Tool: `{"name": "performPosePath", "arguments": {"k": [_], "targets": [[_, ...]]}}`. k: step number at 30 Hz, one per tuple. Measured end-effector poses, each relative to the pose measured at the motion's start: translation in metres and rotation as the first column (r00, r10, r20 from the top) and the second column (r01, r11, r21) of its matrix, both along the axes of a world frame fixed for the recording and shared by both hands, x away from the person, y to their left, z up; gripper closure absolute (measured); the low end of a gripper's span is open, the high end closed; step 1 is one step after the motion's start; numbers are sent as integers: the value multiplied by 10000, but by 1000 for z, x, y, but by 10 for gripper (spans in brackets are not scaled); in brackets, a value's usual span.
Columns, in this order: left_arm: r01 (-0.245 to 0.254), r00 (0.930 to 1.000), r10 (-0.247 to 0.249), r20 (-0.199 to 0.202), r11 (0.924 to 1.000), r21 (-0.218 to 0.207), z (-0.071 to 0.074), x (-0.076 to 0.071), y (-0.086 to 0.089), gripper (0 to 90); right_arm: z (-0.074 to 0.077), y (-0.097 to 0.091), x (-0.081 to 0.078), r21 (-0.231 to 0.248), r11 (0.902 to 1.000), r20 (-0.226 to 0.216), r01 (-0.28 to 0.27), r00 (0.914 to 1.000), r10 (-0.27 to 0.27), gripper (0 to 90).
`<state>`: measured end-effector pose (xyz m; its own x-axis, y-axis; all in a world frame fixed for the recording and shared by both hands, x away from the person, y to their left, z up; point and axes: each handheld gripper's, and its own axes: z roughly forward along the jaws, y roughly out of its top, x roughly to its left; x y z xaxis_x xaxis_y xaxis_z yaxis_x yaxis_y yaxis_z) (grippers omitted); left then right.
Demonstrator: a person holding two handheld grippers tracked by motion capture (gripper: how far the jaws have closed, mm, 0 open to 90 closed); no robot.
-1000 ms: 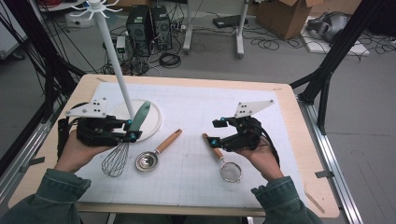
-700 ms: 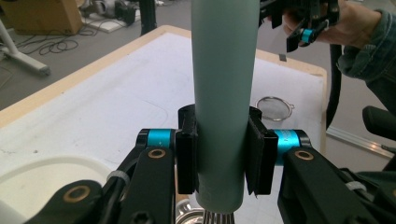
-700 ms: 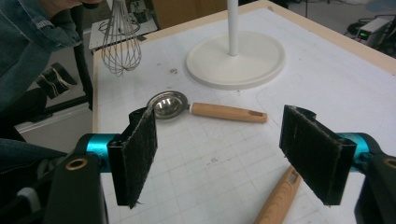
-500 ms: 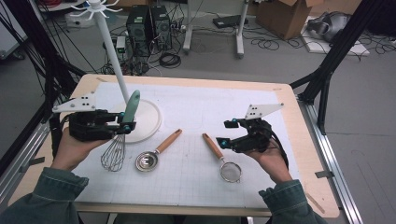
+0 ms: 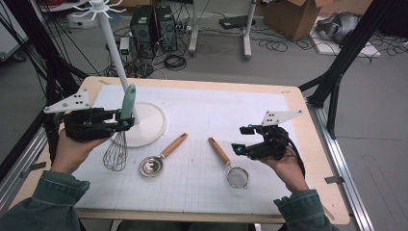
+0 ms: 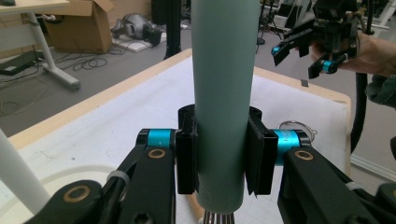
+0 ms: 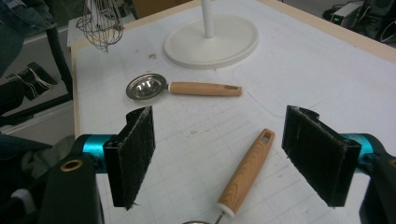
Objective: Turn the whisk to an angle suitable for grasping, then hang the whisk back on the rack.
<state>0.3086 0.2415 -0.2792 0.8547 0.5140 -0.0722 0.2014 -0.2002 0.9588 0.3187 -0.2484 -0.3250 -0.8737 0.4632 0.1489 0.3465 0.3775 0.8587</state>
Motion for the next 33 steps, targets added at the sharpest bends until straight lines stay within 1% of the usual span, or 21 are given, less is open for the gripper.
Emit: {"name": "performPosePath", "arguments": {"k": [4,5,7,11,15,19,21,24,26,31,32,33], "targets": [[-235,9996,238,120,9995,-210,3,1,3,694,-1,-3,-1,-32,10000,-9,75,10000,-75,249],[-273,9995,277,131,9991,-321,4,2,4,693,-2,-3,-1,-31,10000,-29,87,10000,-87,249],[-304,9994,310,149,9987,-402,5,3,6,694,-2,-4,-1,-54,9999,-59,91,9999,-91,249],[-357,9991,367,205,9983,-455,7,3,8,694,-3,-6,-1,-56,9999,11,104,9999,-104,249],[-400,9988,415,259,9976,-565,9,3,11,693,-4,-8,-1,-50,9998,-59,167,9998,-168,250],[-448,9985,466,290,9971,-607,10,3,13,693,-5,-11,-3,-62,9998,20,177,9998,-177,249],[-483,9982,506,330,9966,-670,11,3,14,693,-4,-12,-3,-103,9998,-44,189,9998,-189,249],[-534,9976,564,394,9959,-733,14,4,15,693,-5,-13,-4,-94,9997,-6,226,9997,-226,249],[-583,9971,618,441,9953,-770,16,5,17,693,-5,-14,-4,-112,9996,-15,246,9997,-246,249],[-650,9962,706,517,9926,-1027,23,8,21,693,-4,-15,-5,-124,9995,-27,274,9996,-275,249],[-661,9961,717,518,9925,-1030,24,8,21,693,-4,-15,-5,-139,9995,-78,274,9996,-275,249],[-673,9960,729,510,9922,-1045,26,9,21,694,-5,-15,-4,-139,9995,-36,273,9996,-273,249]]}}
